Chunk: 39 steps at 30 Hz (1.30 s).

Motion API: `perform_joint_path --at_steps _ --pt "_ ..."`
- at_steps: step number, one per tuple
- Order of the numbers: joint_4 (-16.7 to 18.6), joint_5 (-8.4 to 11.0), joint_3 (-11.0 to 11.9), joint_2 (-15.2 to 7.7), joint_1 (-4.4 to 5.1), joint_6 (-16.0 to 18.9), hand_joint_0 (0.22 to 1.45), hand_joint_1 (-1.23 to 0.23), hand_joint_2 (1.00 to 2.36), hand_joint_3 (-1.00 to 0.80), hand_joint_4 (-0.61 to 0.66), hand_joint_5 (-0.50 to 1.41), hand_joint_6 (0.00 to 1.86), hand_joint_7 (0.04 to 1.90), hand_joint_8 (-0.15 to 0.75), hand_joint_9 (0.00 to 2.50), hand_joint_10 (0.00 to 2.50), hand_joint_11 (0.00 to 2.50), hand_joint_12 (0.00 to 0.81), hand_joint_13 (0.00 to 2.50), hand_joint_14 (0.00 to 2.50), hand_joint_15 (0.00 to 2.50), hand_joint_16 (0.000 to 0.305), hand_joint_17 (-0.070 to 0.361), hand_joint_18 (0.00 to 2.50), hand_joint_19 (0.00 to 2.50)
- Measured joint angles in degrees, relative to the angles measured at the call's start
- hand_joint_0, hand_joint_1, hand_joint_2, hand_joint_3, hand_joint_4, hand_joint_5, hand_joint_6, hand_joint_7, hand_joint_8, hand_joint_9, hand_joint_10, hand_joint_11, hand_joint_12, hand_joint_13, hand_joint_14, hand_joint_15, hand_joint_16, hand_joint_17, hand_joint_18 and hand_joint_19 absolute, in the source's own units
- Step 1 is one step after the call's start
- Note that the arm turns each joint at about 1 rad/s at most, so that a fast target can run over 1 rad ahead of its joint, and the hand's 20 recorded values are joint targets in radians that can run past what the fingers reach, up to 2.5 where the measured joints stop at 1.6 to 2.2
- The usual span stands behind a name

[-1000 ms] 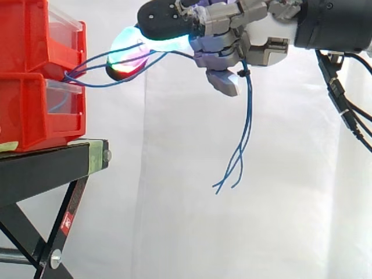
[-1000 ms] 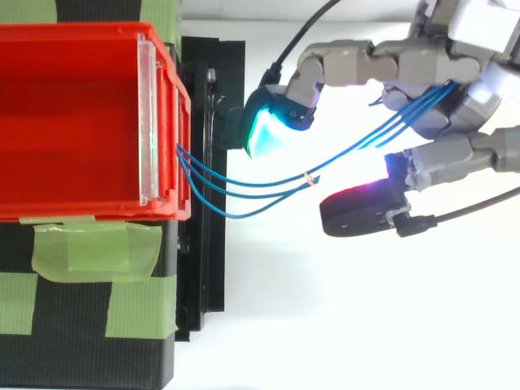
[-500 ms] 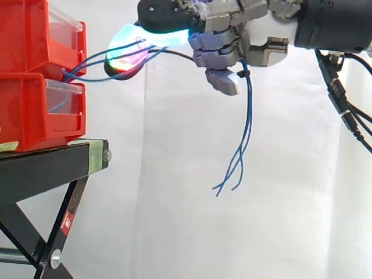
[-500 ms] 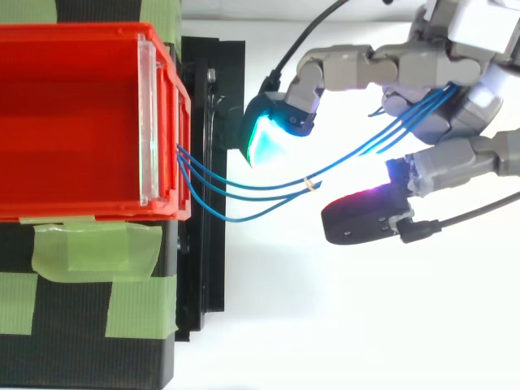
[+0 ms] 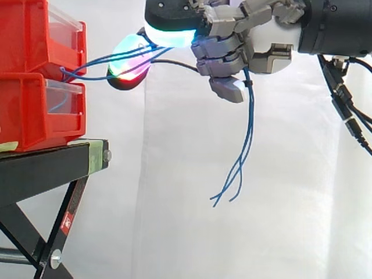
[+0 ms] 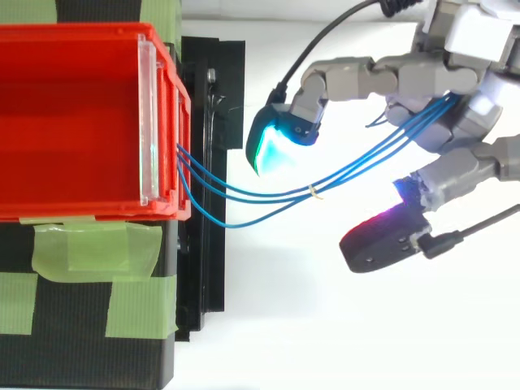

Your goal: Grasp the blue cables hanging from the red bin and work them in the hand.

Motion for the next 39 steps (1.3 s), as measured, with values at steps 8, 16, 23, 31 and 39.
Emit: perform_joint_path --at_steps 8,16,23,31,39 --pt "-0.91 -0.06 0.0 0.01 0.16 2.56 1.05 -0.6 1.02 -0.43 0.28 0.19 0.01 1.1 0.577 1.93 2.5 2.5 0.723 2.08 2.5 2.09 0.213 0.16 2.5 0.74" --pt "-1.11 -0.1 -0.02 0.01 0.26 4.17 1.08 -0.59 1.02 -0.43 0.27 0.21 0.01 1.11 0.577 1.93 2.5 2.5 0.723 2.08 2.5 2.09 0.213 0.16 2.5 0.74" --pt "-1.13 -0.08 0.08 0.02 0.42 7.38 1.07 -0.59 1.02 -0.45 0.27 0.21 0.01 1.11 0.577 1.93 2.5 2.5 0.723 2.08 2.5 2.09 0.213 0.16 2.5 0.74" --pt "-1.68 0.1 0.56 0.07 0.68 16.05 1.08 -0.59 1.02 -0.45 0.27 0.21 0.01 1.11 0.577 1.93 2.5 2.5 0.723 2.08 2.5 2.09 0.213 0.16 2.5 0.74" --pt "-3.12 0.18 0.56 0.08 0.89 20.29 1.1 -0.59 1.02 -0.46 0.26 0.23 0.01 1.13 0.577 1.93 2.5 2.5 0.723 2.08 2.5 2.09 0.213 0.16 2.5 0.74"
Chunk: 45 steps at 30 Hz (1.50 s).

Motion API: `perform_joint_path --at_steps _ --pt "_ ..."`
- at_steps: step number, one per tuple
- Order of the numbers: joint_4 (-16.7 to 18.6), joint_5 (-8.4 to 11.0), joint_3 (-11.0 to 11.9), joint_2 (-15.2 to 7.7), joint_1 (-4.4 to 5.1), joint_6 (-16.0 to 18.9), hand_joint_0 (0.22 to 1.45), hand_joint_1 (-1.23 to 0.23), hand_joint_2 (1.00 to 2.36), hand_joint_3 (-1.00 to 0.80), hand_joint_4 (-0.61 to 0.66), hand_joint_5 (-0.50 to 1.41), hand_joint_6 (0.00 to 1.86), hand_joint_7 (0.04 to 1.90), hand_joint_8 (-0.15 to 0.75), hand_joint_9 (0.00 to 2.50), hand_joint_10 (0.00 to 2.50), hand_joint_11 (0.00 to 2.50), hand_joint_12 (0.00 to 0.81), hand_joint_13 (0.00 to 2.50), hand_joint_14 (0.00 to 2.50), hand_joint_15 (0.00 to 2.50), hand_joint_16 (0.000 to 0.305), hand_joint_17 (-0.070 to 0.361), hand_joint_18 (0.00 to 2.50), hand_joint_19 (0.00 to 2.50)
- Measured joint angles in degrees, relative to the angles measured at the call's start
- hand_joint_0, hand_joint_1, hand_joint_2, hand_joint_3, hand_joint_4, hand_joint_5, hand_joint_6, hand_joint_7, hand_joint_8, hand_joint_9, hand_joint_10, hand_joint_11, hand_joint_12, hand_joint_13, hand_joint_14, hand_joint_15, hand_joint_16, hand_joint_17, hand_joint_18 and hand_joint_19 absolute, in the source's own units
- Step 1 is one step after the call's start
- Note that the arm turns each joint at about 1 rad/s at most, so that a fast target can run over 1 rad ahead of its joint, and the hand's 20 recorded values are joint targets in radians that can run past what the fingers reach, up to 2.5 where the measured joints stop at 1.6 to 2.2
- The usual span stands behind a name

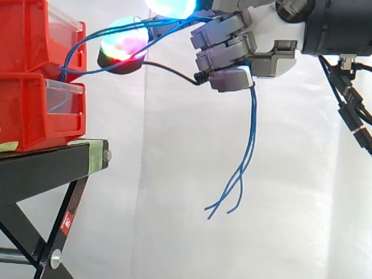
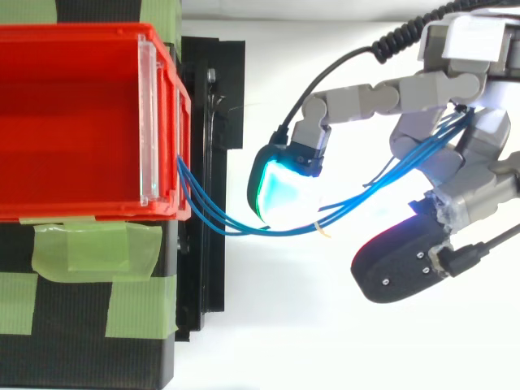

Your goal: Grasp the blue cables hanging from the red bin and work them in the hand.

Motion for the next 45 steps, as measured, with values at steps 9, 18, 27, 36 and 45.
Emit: perform_joint_path --at_steps 9,18,27,36,45 --pt "-1.64 0.01 -0.01 0.0 0.16 0.64 1.11 -0.62 1.03 -0.21 0.25 0.23 0.01 1.13 0.577 1.93 2.5 2.5 0.723 2.08 2.5 2.09 0.213 0.16 2.5 0.74" --pt "-2.36 -0.04 -0.01 -0.02 0.28 1.05 1.1 -0.61 1.02 -0.33 0.25 0.23 0.01 1.13 0.577 1.93 2.5 2.5 0.723 2.08 2.5 2.09 0.213 0.16 2.5 0.74" --pt "-2.46 -0.18 0.01 -0.03 0.67 6.23 1.1 -0.61 1.02 -0.33 0.25 0.23 0.01 1.13 0.577 1.93 2.5 2.5 0.723 2.08 2.5 2.09 0.213 0.16 2.5 0.74" --pt "-3.42 -0.23 0.0 0.0 1.06 11.6 1.12 -0.63 1.02 -0.04 0.24 0.24 0.01 1.13 0.577 1.93 2.5 2.5 0.723 2.08 2.5 2.09 0.213 0.16 2.5 0.74" --pt "-3.7 -0.2 -0.02 0.01 1.15 12.77 1.02 -0.71 1.01 0.05 0.25 0.18 0.01 1.11 0.577 1.93 2.5 2.5 0.723 2.08 2.5 2.09 0.213 0.16 2.5 0.74"
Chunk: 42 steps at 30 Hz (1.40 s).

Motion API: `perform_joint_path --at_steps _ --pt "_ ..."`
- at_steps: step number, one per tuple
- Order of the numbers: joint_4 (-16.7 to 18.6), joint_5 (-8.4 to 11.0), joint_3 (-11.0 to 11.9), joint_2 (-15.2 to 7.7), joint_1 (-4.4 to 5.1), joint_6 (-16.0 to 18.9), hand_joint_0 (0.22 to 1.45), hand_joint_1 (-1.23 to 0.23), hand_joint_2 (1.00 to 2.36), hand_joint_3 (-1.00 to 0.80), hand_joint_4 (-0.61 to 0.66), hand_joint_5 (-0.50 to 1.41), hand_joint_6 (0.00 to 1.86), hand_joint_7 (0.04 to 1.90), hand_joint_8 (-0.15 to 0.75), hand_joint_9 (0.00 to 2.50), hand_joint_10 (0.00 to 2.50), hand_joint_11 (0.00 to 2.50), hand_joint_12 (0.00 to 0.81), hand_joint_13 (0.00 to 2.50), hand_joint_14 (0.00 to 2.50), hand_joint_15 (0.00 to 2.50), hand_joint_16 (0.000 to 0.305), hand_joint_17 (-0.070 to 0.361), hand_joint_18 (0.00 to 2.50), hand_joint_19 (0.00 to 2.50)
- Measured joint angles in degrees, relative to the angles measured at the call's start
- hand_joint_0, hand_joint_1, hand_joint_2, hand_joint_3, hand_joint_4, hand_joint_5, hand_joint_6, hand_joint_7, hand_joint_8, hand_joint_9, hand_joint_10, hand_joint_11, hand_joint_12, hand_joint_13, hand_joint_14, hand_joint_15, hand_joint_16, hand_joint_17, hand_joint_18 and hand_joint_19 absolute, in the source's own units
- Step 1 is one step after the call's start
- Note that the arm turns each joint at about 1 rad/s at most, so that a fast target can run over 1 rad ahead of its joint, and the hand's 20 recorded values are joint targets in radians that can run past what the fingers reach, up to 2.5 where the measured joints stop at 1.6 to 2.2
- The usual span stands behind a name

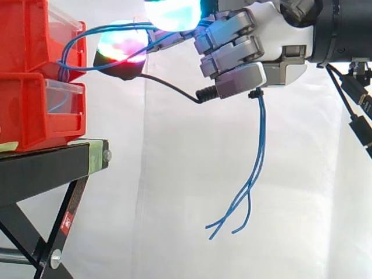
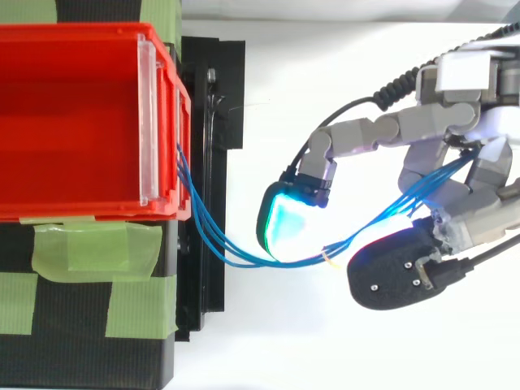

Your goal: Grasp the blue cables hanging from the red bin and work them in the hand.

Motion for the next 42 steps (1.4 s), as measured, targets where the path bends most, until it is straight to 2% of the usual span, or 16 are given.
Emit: perform_joint_path --at_steps 7,15,18,21,24,25,26,30,33,42 --pt "-0.01 -0.05 0.01 0.0 0.01 -0.02 0.98 -0.74 1.01 -0.01 0.28 0.15 0.01 1.1 0.577 1.93 2.5 2.5 0.723 2.08 2.5 2.09 0.213 0.16 2.5 0.74" --pt "-0.01 -0.08 0.02 0.0 0.01 -0.09 1.07 -0.72 1.0 0.18 0.25 0.16 0.01 1.1 0.577 1.93 2.5 2.5 0.723 2.08 2.5 2.09 0.213 0.16 2.5 0.74" --pt "-0.01 -0.08 0.02 0.0 0.01 -0.1 1.07 -0.71 1.05 0.2 0.25 0.16 0.01 1.1 0.577 1.93 2.5 2.5 0.723 2.08 2.5 2.09 0.213 0.16 2.5 0.74" --pt "0.03 -0.08 0.02 -0.02 0.01 -0.11 1.07 -0.71 1.0 0.1 0.26 0.16 0.01 1.1 0.577 1.93 2.5 2.5 0.723 2.08 2.5 2.09 0.213 0.16 2.5 0.74" --pt "0.11 -0.08 0.01 -0.03 0.01 -0.11 1.03 -0.69 1.02 -0.18 0.25 0.16 0.01 1.1 0.577 1.93 2.5 2.5 0.723 2.08 2.5 2.09 0.213 0.16 2.5 0.74" --pt "0.1 -0.08 0.01 -0.03 0.01 -0.11 1.02 -0.67 1.02 -0.35 0.25 0.16 0.01 1.11 0.577 1.93 2.5 2.5 0.723 2.08 2.5 2.09 0.213 0.16 2.5 0.74" --pt "0.09 -0.08 0.01 -0.03 0.01 -0.11 1.02 -0.66 1.02 -0.41 0.25 0.17 0.01 1.11 0.577 1.93 2.5 2.5 0.723 2.08 2.5 2.09 0.213 0.16 2.5 0.74" --pt "0.02 -0.08 0.0 -0.03 0.01 -0.11 1.03 -0.61 1.02 -0.55 0.26 0.2 0.01 1.13 0.577 1.93 2.5 2.5 0.723 2.08 2.5 2.09 0.213 0.16 2.5 0.74" --pt "0.0 -0.08 0.0 -0.03 0.0 -0.11 1.04 -0.59 1.02 -0.54 0.27 0.21 0.01 1.14 0.577 1.93 2.5 2.5 0.723 2.08 2.5 2.09 0.213 0.16 2.5 0.74" --pt "-0.01 -0.04 0.0 -0.06 0.01 -0.17 1.12 -0.62 1.02 -0.28 0.24 0.23 0.01 1.15 0.577 1.93 2.5 2.5 0.723 2.08 2.5 2.09 0.213 0.16 2.5 0.74"
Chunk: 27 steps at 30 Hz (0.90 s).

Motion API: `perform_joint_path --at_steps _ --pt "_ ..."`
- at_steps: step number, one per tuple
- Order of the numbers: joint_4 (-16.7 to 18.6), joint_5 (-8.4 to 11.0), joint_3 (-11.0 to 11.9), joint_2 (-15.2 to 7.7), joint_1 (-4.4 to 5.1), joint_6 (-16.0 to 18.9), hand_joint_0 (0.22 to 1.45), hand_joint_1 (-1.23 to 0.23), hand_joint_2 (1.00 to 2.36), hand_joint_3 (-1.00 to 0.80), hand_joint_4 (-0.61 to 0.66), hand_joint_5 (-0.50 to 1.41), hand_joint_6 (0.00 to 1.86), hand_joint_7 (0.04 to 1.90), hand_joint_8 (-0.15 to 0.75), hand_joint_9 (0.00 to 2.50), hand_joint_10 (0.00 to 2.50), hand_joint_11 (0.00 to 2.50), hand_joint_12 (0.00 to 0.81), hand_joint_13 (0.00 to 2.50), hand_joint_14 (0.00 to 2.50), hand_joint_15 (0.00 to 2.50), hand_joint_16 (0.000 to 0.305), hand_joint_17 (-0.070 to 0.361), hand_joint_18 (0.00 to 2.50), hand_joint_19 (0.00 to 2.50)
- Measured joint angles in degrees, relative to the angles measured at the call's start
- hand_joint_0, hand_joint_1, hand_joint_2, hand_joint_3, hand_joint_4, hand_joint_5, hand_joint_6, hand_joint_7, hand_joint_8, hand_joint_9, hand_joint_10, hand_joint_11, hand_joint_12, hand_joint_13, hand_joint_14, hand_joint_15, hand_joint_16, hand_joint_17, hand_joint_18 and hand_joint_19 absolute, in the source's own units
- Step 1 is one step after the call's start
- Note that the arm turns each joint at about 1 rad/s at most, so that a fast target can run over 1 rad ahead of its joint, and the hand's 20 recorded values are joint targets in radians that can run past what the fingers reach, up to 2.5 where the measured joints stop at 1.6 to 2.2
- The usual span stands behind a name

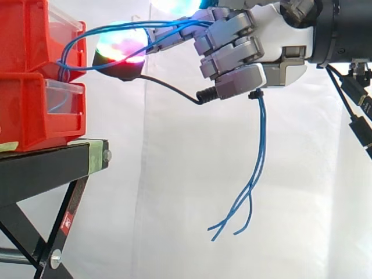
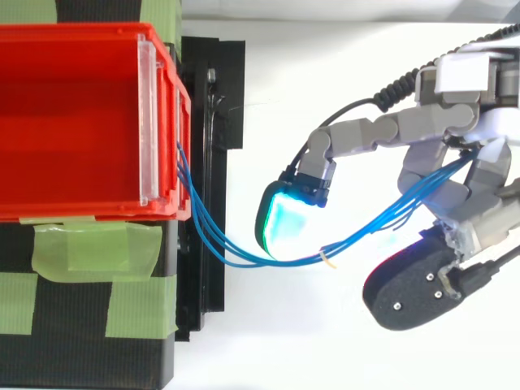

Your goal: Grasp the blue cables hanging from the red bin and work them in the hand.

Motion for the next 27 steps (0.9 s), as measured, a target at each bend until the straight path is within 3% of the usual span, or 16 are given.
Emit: perform_joint_path --at_steps 2,12,15,18,19,20,23,27 --pt "0.0 -0.01 0.0 0.0 0.0 0.01 1.13 -0.63 1.03 -0.04 0.23 0.24 0.01 1.17 0.577 1.93 2.5 2.5 0.723 2.08 2.5 2.09 0.213 0.16 2.5 0.74" --pt "0.01 0.05 0.0 0.02 0.14 -0.03 1.17 -0.63 1.01 0.4 0.22 0.26 0.01 1.19 0.577 1.93 2.5 2.5 0.723 2.08 2.5 2.09 0.213 0.16 2.5 0.74" --pt "0.0 0.06 0.0 0.02 0.16 -0.03 1.17 -0.64 1.0 0.44 0.23 0.27 0.01 1.18 0.577 1.93 2.5 2.5 0.723 2.08 2.5 2.09 0.213 0.16 2.5 0.74" --pt "0.0 0.1 0.0 0.03 0.21 -0.03 1.1 -0.66 1.0 0.32 0.25 0.26 0.01 1.19 0.577 1.93 2.5 2.5 0.723 2.08 2.5 2.09 0.213 0.16 2.5 0.74" --pt "0.0 0.11 0.0 0.03 0.23 -0.03 1.05 -0.66 1.02 0.05 0.24 0.26 0.01 1.19 0.577 1.93 2.5 2.5 0.723 2.08 2.5 2.09 0.213 0.16 2.5 0.74" --pt "0.0 0.12 0.0 0.04 0.24 -0.03 1.02 -0.65 1.02 -0.11 0.25 0.24 0.01 1.19 0.577 1.93 2.5 2.5 0.723 2.08 2.5 2.09 0.213 0.16 2.5 0.74" --pt "0.0 0.16 0.0 0.04 0.29 -0.03 0.98 -0.63 1.02 -0.34 0.25 0.24 0.01 1.19 0.577 1.93 2.5 2.5 0.723 2.08 2.5 2.09 0.213 0.16 2.5 0.74" --pt "0.0 0.2 0.0 0.05 0.33 -0.03 0.97 -0.6 1.02 -0.47 0.26 0.24 0.01 1.19 0.577 1.93 2.5 2.5 0.723 2.08 2.5 2.09 0.213 0.16 2.5 0.74"
